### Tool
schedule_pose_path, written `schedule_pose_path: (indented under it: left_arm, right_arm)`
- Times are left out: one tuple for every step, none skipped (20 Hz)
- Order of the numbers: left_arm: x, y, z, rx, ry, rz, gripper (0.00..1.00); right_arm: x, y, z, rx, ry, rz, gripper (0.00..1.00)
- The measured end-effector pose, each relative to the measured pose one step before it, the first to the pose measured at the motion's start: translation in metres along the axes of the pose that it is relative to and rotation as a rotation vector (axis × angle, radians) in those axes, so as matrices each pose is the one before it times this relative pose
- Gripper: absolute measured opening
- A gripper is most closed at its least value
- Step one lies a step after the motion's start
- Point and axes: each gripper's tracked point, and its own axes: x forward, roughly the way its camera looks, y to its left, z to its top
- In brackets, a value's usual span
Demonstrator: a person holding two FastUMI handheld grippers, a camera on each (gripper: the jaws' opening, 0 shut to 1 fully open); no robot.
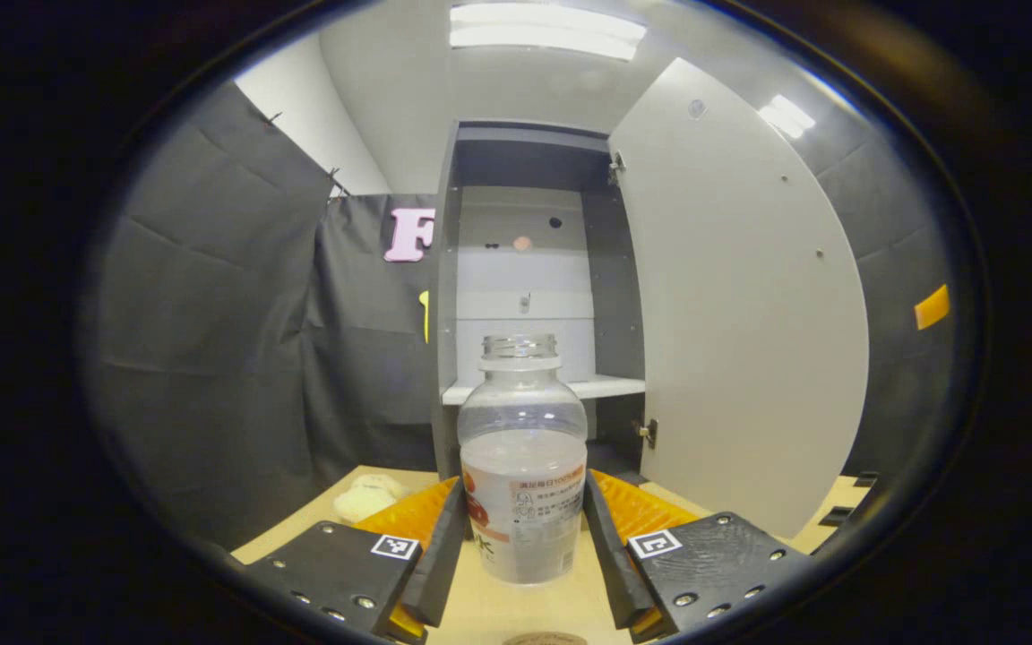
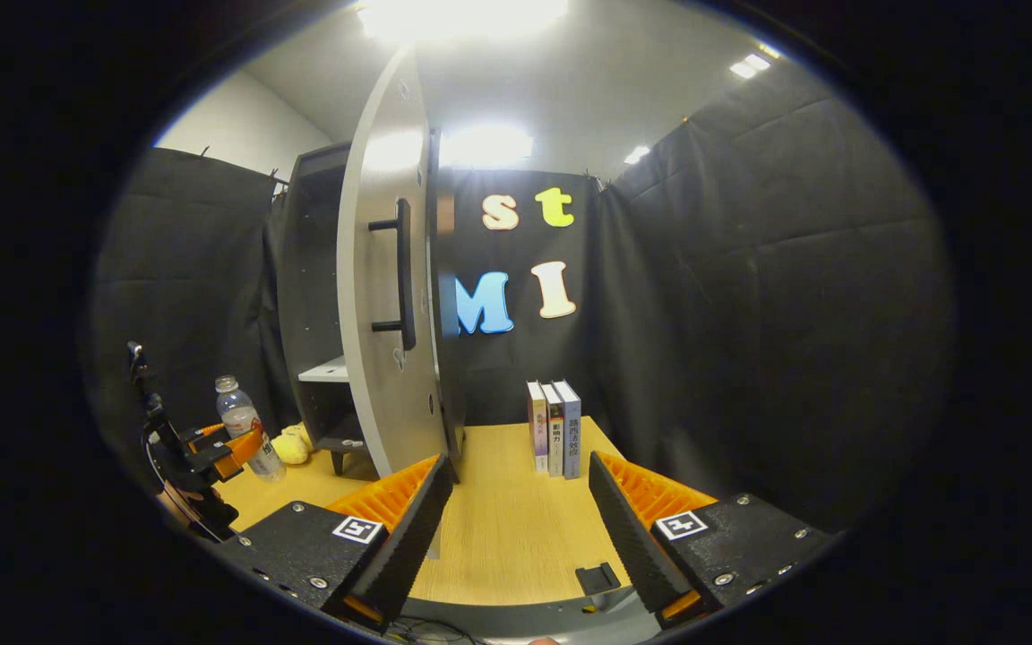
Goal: Open the cabinet door with the right hand, grasp the bottle in the cabinet with the left hand and place it on the coaster, then close the cabinet door with the right hand.
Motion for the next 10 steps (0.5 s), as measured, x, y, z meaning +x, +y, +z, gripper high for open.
schedule_pose_path:
  left_arm:
    - [-0.00299, 0.00146, -0.00995, 0.00671, 0.01284, 0.00285, 0.75]
    - [-0.00215, 0.00052, -0.00855, 0.00151, 0.01245, 0.00003, 0.76]
    - [0.00305, 0.00030, -0.00728, -0.00653, 0.01127, -0.00416, 0.76]
    - [0.00104, -0.00093, -0.00826, -0.01117, 0.00733, -0.00776, 0.76]
    - [-0.00183, -0.00178, -0.00935, -0.00816, 0.00460, -0.00703, 0.70]
    - [-0.00409, -0.00136, -0.00830, 0.00005, 0.00708, -0.00351, 0.70]
    - [-0.00899, -0.00244, -0.00767, 0.00189, 0.00676, -0.00097, 0.70]
    - [-0.00436, -0.00140, -0.00804, -0.00067, 0.00802, -0.00220, 0.70]
    - [-0.00363, -0.00287, -0.00885, -0.00579, 0.00857, -0.00419, 0.70]
    - [-0.00247, -0.00312, -0.00831, -0.00953, 0.00945, -0.00622, 0.70]
  right_arm:
    - [0.00078, 0.00171, -0.00093, -0.00343, 0.00289, 0.00182, 0.95]
    - [0.00172, 0.00126, -0.00123, -0.00799, 0.00197, 0.00201, 0.95]
    - [0.00110, 0.00099, -0.00055, -0.01104, 0.00127, -0.00187, 0.95]
    - [-0.00057, 0.00081, -0.00088, -0.01067, 0.00006, -0.00162, 0.95]
    - [0.00066, 0.00147, -0.00069, -0.00721, -0.00065, 0.00008, 0.95]
    - [0.00179, 0.00207, -0.00108, -0.00522, 0.00117, 0.00126, 0.95]
    - [0.00038, 0.00060, -0.00148, -0.00518, 0.00352, -0.00054, 0.95]
    - [0.00055, -0.00002, -0.00188, -0.00446, 0.00543, -0.00248, 0.95]
    - [0.00051, 0.00083, -0.00231, -0.00488, 0.00611, 0.00023, 0.95]
    - [0.00157, 0.00049, -0.00197, -0.00566, 0.00546, -0.00089, 0.95]
